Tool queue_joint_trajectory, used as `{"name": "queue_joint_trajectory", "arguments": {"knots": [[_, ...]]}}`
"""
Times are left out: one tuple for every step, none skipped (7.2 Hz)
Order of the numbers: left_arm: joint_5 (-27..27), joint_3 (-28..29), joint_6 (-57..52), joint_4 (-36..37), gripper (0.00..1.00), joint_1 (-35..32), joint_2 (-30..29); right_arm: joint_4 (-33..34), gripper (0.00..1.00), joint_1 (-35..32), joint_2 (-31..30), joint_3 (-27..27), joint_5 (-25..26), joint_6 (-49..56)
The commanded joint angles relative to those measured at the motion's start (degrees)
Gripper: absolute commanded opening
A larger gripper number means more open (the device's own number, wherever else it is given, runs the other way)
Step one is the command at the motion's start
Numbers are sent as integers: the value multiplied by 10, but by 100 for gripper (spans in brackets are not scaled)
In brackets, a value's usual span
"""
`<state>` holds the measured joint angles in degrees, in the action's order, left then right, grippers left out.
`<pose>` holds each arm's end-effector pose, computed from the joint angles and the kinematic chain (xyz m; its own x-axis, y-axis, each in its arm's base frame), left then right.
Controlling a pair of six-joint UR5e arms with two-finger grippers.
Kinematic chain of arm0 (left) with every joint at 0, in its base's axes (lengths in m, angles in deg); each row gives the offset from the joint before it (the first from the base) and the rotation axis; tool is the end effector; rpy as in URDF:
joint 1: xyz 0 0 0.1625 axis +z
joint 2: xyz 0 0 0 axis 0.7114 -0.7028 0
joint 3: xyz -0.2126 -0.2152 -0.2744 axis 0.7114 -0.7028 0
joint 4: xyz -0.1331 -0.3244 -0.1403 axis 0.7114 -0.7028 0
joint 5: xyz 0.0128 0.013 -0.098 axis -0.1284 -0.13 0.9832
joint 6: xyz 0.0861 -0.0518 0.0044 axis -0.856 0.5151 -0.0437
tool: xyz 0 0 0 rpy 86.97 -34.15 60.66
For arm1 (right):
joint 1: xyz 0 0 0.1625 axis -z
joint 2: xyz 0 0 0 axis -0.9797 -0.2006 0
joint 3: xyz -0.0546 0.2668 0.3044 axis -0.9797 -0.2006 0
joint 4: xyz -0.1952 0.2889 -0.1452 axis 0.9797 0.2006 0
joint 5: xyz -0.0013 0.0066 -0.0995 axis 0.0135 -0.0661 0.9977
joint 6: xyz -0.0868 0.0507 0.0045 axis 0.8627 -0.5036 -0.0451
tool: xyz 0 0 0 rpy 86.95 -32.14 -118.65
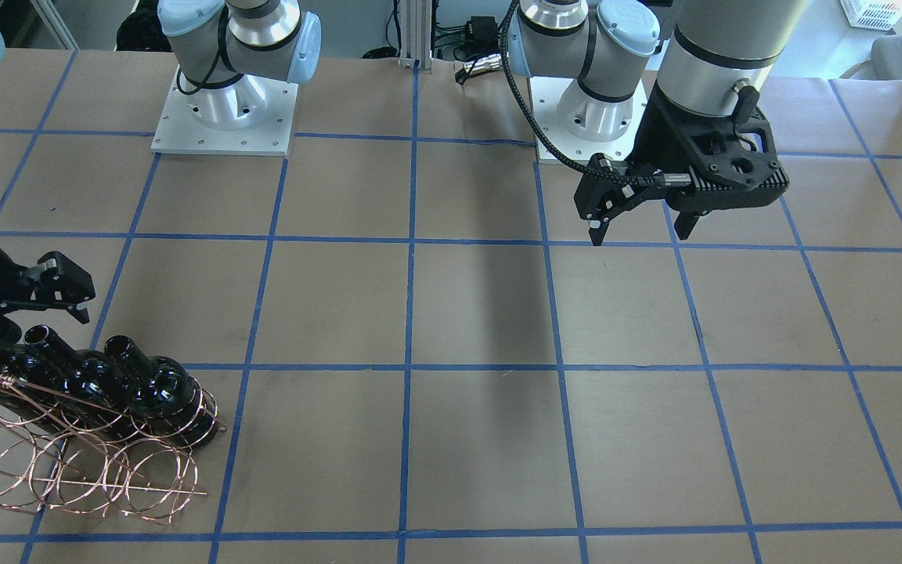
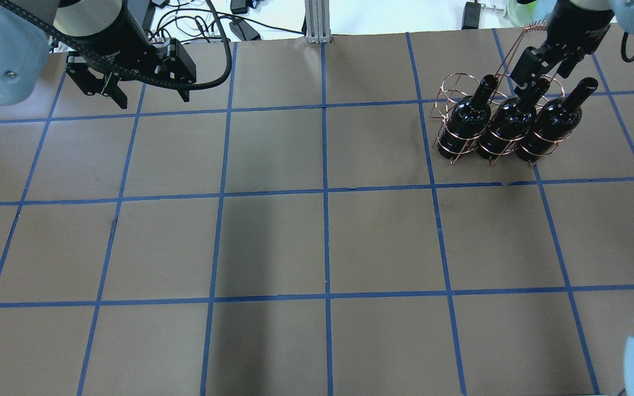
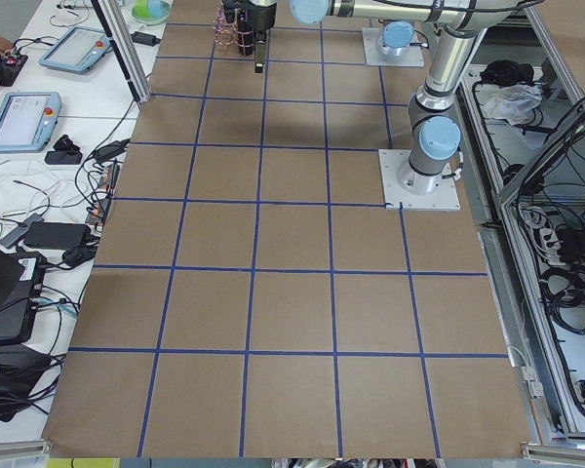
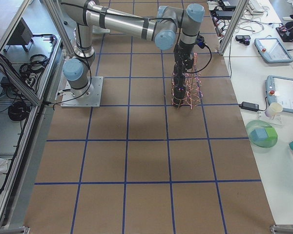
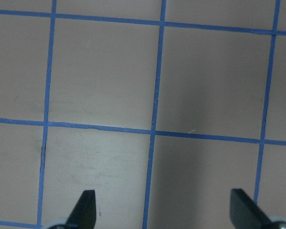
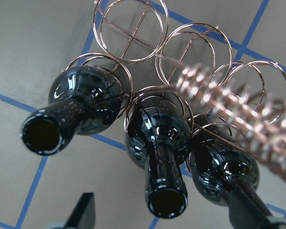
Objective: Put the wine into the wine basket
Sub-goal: 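Open the right gripper to release the bottle in the basket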
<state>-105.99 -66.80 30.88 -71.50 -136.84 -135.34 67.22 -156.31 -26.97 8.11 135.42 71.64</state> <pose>-0.1421 -0.4830 0.4902 -0.9949 -0.0983 -0.0226 -0.0948 0.9878 -0.1234 0.0075 -0.5704 0.4235 -0.9088 -0.4144 0.0486 -0.4130 0.9100 0.0372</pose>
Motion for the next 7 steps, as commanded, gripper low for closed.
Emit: {"name": "queue_joint_trajectory", "arguments": {"knots": [[-1, -1, -1, 1, 100, 0, 0, -28, 100, -3, -69, 0, 5, -3], [-2, -1, -1, 2, 100, 0, 0, -51, 100, -2, -90, 0, -7, -43], [-3, -1, -1, 1, 100, 0, 1, -58, 100, -2, -105, 0, -2, -118], [-4, -1, -2, 2, 100, 0, 2, -79, 100, -5, -115, 1, -10, -191], [-4, 0, -2, 2, 100, 0, 2, -84, 100, -19, -126, 2, -11, -258], [-3, 0, -2, 2, 100, 0, 3, -82, 100, -48, -129, 14, -10, -284], [-4, 0, -2, 2, 100, 0, 3, -82, 100, -68, -137, 26, -10, -308]]}}
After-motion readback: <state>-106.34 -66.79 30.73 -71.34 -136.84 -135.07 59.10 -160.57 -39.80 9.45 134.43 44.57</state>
